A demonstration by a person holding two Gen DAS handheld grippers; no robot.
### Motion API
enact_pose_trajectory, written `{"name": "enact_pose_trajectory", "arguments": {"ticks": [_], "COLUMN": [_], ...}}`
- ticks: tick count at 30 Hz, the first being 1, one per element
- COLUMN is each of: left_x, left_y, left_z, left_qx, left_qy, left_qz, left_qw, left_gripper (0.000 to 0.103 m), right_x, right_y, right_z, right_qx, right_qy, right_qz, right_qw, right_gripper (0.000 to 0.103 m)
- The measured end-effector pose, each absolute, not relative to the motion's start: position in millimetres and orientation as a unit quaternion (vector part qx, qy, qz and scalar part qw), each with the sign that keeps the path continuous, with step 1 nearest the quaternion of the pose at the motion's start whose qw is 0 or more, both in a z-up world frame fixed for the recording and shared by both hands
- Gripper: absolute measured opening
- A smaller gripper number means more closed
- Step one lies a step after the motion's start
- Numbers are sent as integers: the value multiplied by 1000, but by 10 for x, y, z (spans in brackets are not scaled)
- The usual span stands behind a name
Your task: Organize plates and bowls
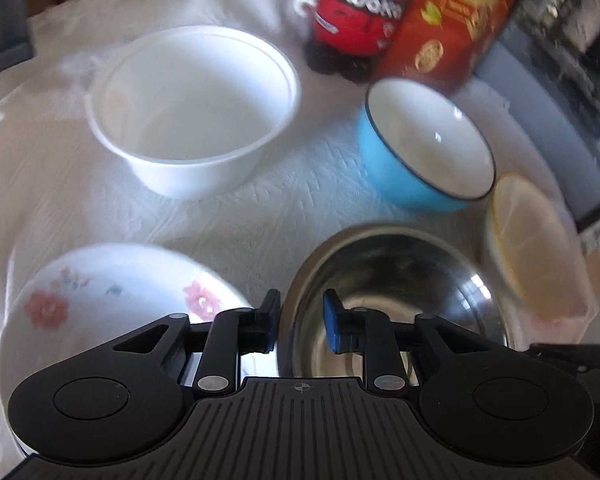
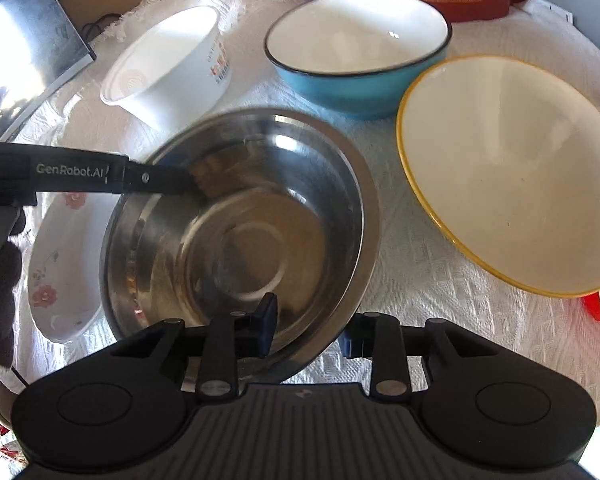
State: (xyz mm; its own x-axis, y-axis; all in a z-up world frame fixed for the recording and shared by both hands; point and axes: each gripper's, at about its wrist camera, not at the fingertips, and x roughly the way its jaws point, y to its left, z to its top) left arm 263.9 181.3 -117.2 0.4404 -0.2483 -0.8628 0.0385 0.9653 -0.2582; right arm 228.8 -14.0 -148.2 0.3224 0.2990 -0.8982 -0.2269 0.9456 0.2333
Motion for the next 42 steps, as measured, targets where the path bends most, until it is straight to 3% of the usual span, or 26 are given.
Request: {"name": "enact_pose_trajectory", "arguments": {"ticks": [11, 28, 42], "left_x": [2203, 1571, 1501], "left_y": [2305, 3055, 3065], "left_z": [-690, -955, -1034], "left_qx": [-188, -217, -199], "left_qy": [452, 466, 475], "left_qz": [-25, 153, 166], "left_qw": [871, 844, 841], "left_gripper": [24, 24, 22], "right_x": [2299, 2253, 2246], "right_y": [104, 1294, 1469], "right_z": [-1084, -1226, -1401], "right_qx": [7, -115, -133], "right_qy": [506, 486, 496], "right_qz": [205, 332, 348], "right_qw": [838, 800, 784], "right_gripper": [30, 30, 32]}}
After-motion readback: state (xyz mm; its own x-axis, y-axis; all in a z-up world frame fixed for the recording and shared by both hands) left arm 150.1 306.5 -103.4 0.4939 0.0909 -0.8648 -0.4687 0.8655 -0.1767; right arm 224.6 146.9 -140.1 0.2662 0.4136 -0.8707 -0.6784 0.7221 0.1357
